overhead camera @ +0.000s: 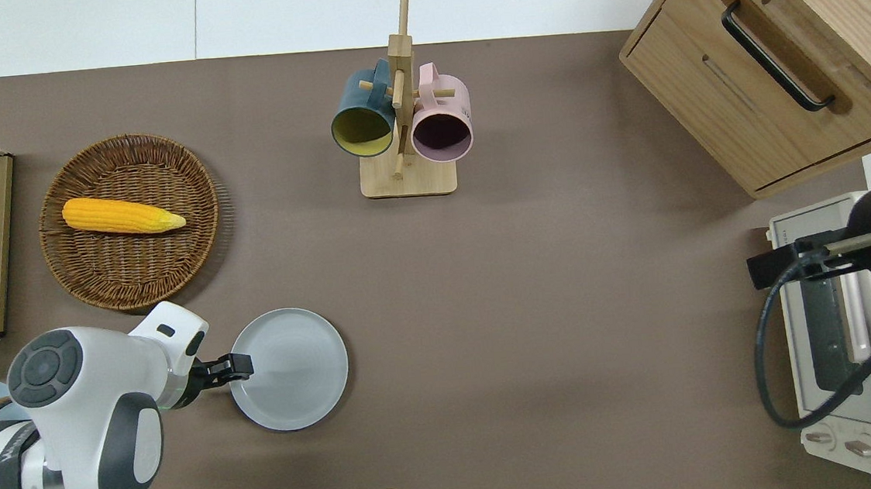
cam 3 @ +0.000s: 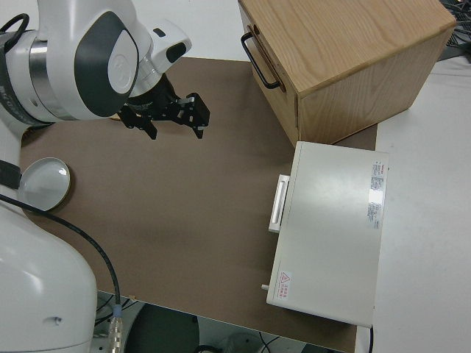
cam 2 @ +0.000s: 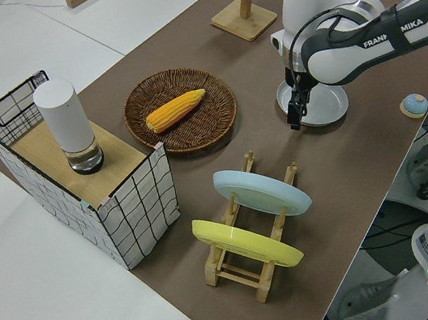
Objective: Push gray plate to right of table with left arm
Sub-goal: 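Push the gray plate with the left gripper away from the basket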
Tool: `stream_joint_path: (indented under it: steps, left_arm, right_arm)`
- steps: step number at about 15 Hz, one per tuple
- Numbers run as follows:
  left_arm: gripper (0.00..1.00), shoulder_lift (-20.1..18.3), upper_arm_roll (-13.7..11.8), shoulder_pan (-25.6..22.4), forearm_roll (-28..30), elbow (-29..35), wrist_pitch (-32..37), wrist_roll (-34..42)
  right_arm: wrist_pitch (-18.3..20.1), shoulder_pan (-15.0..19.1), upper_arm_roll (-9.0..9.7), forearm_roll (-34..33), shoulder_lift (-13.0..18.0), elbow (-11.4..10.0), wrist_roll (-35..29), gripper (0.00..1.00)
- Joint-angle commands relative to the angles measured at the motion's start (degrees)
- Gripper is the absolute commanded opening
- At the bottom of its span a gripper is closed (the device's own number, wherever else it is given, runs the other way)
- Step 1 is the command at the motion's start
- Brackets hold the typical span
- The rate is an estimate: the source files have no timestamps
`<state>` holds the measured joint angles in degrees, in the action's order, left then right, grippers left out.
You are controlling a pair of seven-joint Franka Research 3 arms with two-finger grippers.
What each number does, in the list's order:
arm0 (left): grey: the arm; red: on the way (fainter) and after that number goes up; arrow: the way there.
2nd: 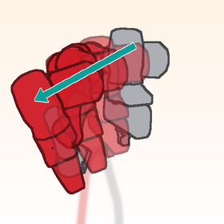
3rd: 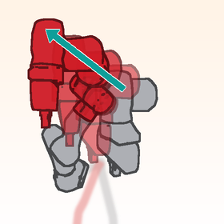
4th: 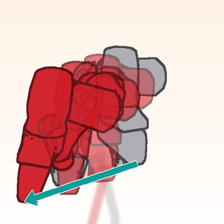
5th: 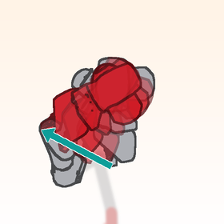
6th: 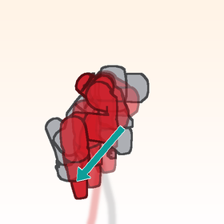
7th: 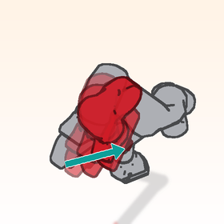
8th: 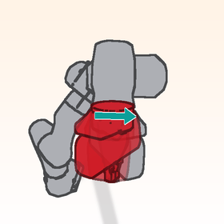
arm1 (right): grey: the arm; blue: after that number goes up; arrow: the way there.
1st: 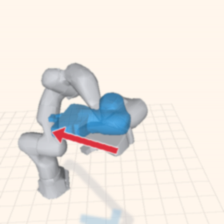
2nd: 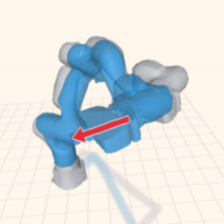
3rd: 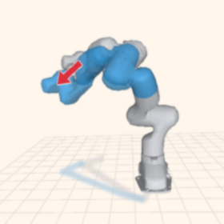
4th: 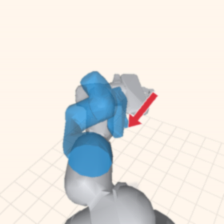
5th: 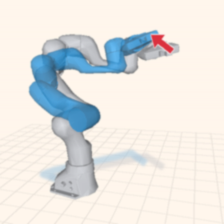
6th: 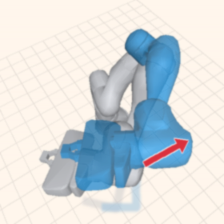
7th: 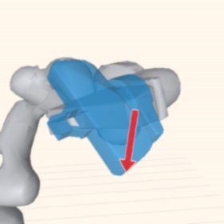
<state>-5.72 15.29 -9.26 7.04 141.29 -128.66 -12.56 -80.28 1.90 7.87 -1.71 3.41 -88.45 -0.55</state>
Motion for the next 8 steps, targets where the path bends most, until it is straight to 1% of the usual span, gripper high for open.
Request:
stream_joint_path:
  steps: [1,2,3,4,6,7,8]
  left_arm:
    - [0.9,1.59,0.18,0.65,0.96,1.8,-3.88,-1.85]
    - [0.82,2.29,0.44,0.73,1.92,1.8,-4.06,-1.94]
    - [0.72,2.55,0.44,1.26,2.8,1.88,-4.58,-1.94]
    - [0.59,2.9,0.44,1.87,3.07,2.06,-4.93,-1.94]
    - [0.24,3.08,0.44,2.75,3.51,2.06,-5.03,-2.73]
    - [0.11,3.17,0.44,3.19,3.68,2.06,-5.11,-3.34]
    - [0.0,3.26,0.44,3.98,3.77,2.06,-5.38,-3.61]
  right_arm:
    - [0.83,1.35,1.09,-0.48,0.55,0.03,0.46,0.996]
    - [0.83,1.35,1.09,-0.48,0.55,0.03,0.46,0.996]
    - [0.83,1.35,1.09,-0.48,0.55,0.03,0.46,0.996]
    - [0.83,1.35,1.09,-0.48,0.55,0.03,0.46,0.996]
    - [0.83,1.35,1.09,-0.48,0.55,0.03,0.46,0.996]
    - [0.83,1.35,1.09,-0.57,0.55,0.03,0.46,0.996]
    - [0.83,1.35,1.09,-0.48,0.55,0.03,0.46,0.996]
